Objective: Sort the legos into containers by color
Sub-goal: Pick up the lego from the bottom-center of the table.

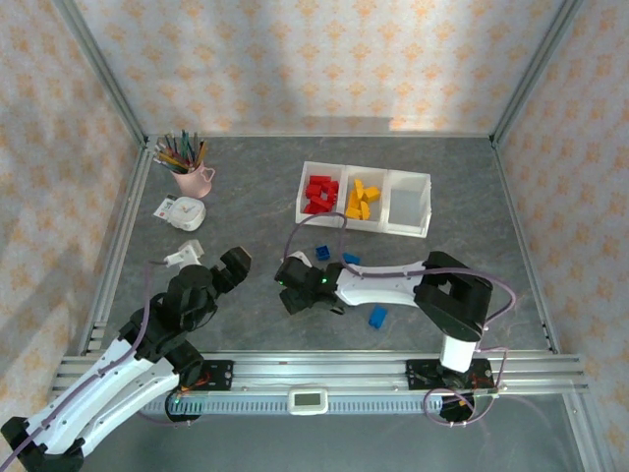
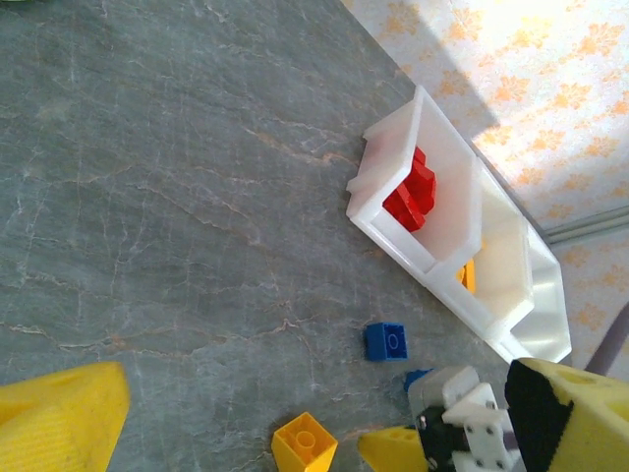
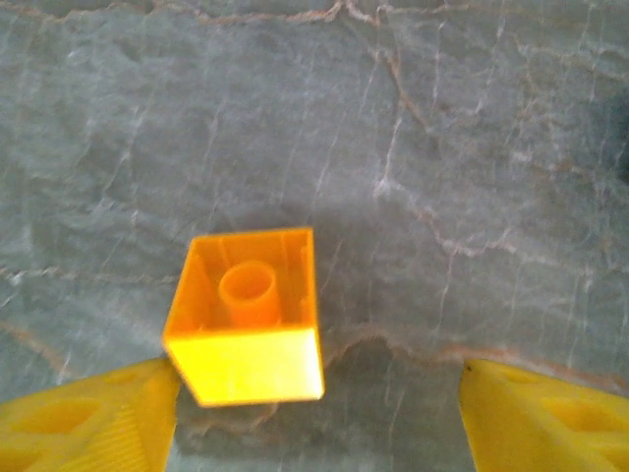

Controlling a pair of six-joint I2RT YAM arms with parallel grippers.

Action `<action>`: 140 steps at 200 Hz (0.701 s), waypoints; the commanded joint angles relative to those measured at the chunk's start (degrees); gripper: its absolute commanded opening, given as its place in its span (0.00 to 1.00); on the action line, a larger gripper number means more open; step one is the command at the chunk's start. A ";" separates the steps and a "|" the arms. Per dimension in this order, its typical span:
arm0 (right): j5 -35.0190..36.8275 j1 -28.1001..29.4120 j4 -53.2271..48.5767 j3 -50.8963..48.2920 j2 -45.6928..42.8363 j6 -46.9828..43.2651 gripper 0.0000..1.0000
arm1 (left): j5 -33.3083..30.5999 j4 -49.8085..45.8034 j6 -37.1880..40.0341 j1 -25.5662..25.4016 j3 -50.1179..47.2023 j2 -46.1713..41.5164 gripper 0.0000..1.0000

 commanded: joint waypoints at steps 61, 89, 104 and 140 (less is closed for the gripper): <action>-1.00 -1.44 4.20 4.50 5.11 -2.75 0.45 | -0.55 -0.02 -0.27 -0.03 -0.24 2.04 0.99; -3.53 -2.01 4.62 3.96 3.46 -2.70 0.31 | 0.07 0.87 0.18 -0.04 0.07 2.63 0.99; -3.64 -2.54 3.88 3.81 1.45 -2.55 0.28 | 0.73 1.65 0.77 -0.03 0.30 3.41 0.99; -2.22 -6.32 1.51 3.35 -5.70 -1.82 0.28 | 2.23 5.17 3.56 -0.02 2.44 7.58 0.99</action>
